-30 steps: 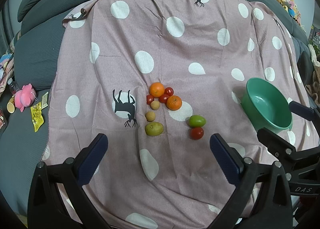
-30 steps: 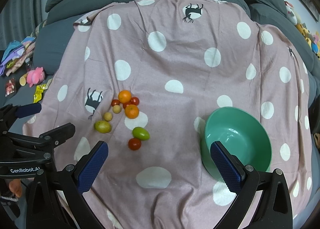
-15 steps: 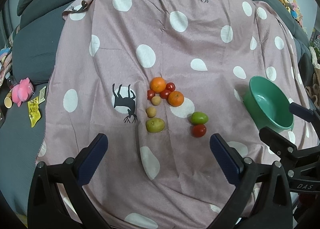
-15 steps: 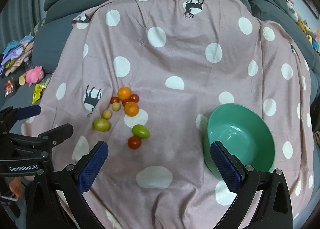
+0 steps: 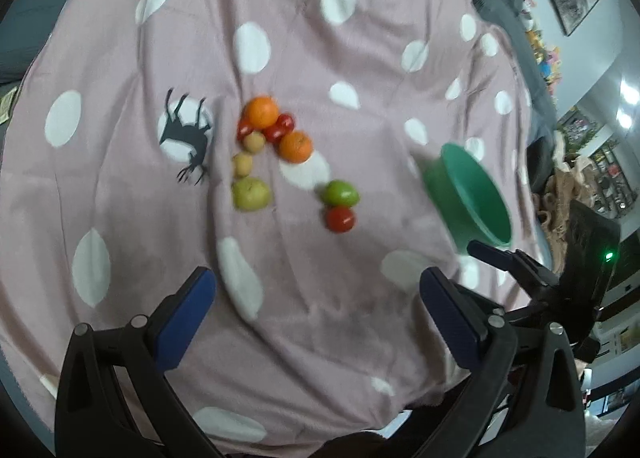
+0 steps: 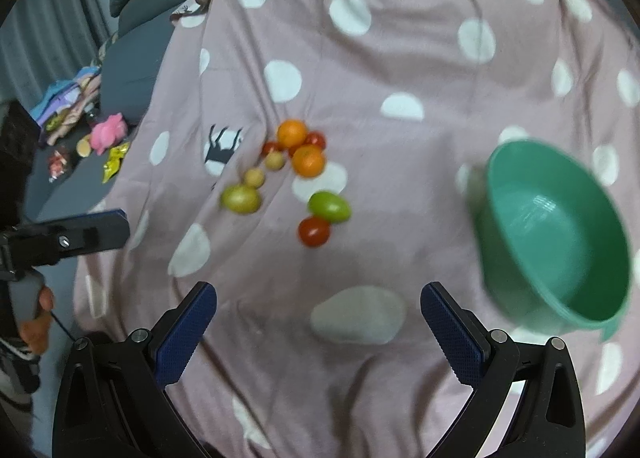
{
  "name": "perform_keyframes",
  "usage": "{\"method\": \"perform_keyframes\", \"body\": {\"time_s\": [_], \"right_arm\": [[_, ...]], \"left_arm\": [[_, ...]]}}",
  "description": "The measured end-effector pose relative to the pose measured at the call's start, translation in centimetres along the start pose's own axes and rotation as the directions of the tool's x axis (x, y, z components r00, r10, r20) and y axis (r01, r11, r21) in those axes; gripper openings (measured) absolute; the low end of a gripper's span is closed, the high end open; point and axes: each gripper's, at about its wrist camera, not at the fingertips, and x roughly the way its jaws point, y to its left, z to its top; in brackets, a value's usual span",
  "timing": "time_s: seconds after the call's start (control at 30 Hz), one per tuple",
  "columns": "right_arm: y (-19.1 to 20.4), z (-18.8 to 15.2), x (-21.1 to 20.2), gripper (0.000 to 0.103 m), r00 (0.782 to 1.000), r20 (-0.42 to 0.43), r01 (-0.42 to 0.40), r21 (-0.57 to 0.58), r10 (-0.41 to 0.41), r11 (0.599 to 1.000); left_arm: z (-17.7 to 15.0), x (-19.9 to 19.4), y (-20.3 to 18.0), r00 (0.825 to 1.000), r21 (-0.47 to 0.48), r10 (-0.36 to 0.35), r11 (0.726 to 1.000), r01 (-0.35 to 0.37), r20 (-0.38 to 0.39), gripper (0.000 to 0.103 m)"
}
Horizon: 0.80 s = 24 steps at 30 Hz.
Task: Organize fruits
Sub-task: 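Grasp an orange with the right tool while the left tool grasps the other orange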
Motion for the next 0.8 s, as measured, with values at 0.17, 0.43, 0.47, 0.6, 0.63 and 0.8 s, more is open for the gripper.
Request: {"method": "perform_keyframes", "body": {"time_s": [0.17, 0.43, 0.47, 0.6, 0.63, 0.8], "right_arm": [[-0.7, -0.1, 1.4, 0.102, 0.994, -0.012, -0.11, 0.073, 0.111, 0.991], [-1.3, 1.9, 2.9, 0.092, 0.989, 0.031, -0.15, 0.093, 0.148, 0.984], [-1.6, 2.3, 3.2, 0.089, 0.989, 0.036, -0.143, 0.099, 0.14, 0.985], [-1.7, 4.2, 5.5, 0.079, 0.994, 0.021, -0.111, 0.086, 0.109, 0.99], [-1.5, 4.6, 6.2, 0.079, 0.993, 0.014, -0.114, 0.073, 0.113, 0.991], [-0.5, 7.1, 10.5, 0.071, 0.998, -0.046, -0.052, -0.004, 0.052, 0.999]], "left_arm": [[0.1, 1.7, -0.2, 0.995, 0.048, 0.102, 0.994, -0.102, 0.006, 0.1], [2.3, 3.8, 1.1, 0.995, 0.076, 0.093, 0.992, -0.096, 0.037, 0.082], [2.6, 4.2, 1.3, 0.995, 0.075, 0.094, 0.992, -0.097, 0.042, 0.079], [4.6, 5.6, 2.3, 0.994, 0.063, 0.098, 0.993, -0.1, 0.048, 0.073], [5.5, 6.2, 2.5, 0.993, 0.065, 0.104, 0.992, -0.107, 0.048, 0.072], [9.1, 8.5, 2.8, 0.993, 0.084, 0.108, 0.99, -0.112, 0.049, 0.069]]}}
